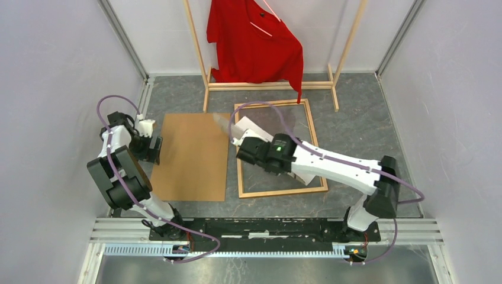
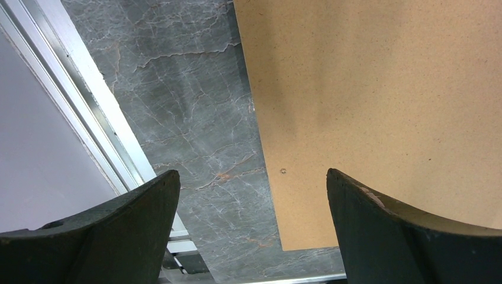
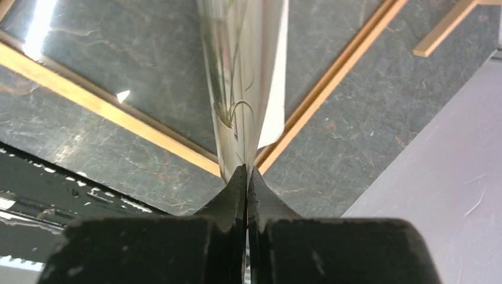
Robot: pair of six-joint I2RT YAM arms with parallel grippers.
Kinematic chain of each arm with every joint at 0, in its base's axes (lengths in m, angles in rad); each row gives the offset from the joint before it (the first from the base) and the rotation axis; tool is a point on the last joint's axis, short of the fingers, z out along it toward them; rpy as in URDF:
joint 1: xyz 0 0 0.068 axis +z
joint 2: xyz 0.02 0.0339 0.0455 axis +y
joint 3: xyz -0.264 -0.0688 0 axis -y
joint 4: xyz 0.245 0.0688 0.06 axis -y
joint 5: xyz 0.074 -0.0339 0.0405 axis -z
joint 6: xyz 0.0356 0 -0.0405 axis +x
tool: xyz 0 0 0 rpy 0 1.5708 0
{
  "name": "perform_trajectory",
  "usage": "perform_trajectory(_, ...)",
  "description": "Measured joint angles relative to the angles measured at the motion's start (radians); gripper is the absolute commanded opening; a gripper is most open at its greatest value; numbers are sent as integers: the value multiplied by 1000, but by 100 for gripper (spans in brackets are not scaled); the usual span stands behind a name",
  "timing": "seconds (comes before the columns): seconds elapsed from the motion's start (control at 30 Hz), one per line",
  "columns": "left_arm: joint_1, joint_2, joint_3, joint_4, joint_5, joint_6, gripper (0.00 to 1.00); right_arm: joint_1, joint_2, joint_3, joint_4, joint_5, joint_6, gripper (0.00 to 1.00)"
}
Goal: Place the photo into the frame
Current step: Turn over the photo from the photo frame.
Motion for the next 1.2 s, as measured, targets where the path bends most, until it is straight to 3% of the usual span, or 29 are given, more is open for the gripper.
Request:
perform_trajectory(0.3, 0, 0, -41, 8, 1, 0, 100, 85, 143, 29, 10, -108, 29, 0)
perform_trajectory(0.53, 0, 0, -56, 21, 2, 0, 100, 84, 182, 21, 132, -243, 152, 0)
perform_trajectory(0.67, 0, 0, -57, 25, 10, 0, 100, 85, 181, -12, 193, -260, 287, 0)
perform_trajectory(1.03, 0, -26, -63, 32, 23, 0, 100, 84, 134, -101, 169, -156, 759, 0)
perform_trajectory(1.2, 0, -28, -71, 31, 23, 0, 100, 70, 125, -91, 165, -84, 876, 0)
